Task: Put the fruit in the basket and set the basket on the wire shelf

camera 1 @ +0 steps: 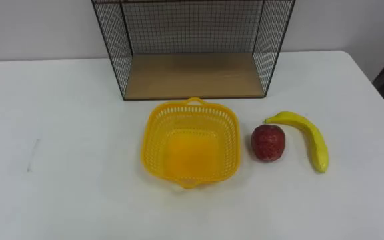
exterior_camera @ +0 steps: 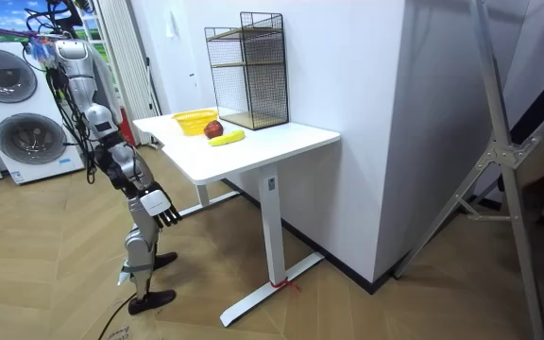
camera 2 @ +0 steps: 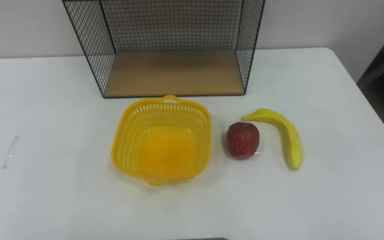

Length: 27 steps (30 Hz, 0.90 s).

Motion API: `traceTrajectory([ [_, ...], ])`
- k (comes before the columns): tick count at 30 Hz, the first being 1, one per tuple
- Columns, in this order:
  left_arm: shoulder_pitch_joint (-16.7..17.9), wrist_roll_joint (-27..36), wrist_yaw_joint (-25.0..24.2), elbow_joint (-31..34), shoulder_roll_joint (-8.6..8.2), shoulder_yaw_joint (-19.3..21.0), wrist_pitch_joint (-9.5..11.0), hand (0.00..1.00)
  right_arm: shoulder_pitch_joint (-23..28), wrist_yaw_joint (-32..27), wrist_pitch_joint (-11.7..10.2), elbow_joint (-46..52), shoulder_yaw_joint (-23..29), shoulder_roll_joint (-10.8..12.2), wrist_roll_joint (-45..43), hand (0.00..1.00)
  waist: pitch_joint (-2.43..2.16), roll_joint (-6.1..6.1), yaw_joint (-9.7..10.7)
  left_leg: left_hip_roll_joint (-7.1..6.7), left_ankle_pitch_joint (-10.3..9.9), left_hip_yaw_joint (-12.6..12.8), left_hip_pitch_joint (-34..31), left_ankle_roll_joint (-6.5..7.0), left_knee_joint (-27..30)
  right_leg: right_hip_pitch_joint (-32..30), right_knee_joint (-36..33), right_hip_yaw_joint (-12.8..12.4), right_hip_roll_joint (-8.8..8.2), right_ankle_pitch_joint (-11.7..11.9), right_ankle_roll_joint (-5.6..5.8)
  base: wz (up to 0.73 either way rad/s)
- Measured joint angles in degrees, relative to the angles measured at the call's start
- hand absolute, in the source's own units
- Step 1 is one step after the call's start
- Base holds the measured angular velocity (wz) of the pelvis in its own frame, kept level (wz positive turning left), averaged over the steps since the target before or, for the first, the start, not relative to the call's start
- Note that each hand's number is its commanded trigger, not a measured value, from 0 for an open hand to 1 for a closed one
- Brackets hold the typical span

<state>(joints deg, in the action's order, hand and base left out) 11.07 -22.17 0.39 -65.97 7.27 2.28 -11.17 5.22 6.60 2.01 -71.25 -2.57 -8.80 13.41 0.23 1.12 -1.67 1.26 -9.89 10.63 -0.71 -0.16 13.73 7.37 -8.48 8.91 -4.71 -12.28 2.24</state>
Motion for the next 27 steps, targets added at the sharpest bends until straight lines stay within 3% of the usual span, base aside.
traceTrajectory([
  [17,0.73,0.11,0.05,0.09,-0.01,-0.17,1.0,0.0,0.1,-1.89,-1.01,-0.08,-0.11,0.59,-0.12,0.0,-0.04,0.77,0.43,-0.09,-0.06,-0.36,0.53,-0.03,0.05,0.99,0.3,0.46,-0.01,0.01,-0.01,0.0],
  [23,0.81,1.22,1.45,-0.52,0.03,-0.12,3.15,0.0,0.4,-3.96,-0.66,-1.17,0.63,0.78,9.4,0.0,0.1,0.92,0.64,-0.09,-0.07,-0.45,0.73,-0.03,0.14,1.23,0.58,0.42,0.0,-0.01,0.01,0.0],
  [27,1.83,2.35,1.91,-0.47,-0.07,1.89,4.2,0.0,1.78,-5.57,-0.61,-2.07,6.15,0.72,19.44,0.0,0.21,0.89,1.89,-0.1,-0.12,-0.43,1.42,-0.08,0.04,1.83,0.57,-0.17,0.1,-0.13,0.03,-0.02],
])
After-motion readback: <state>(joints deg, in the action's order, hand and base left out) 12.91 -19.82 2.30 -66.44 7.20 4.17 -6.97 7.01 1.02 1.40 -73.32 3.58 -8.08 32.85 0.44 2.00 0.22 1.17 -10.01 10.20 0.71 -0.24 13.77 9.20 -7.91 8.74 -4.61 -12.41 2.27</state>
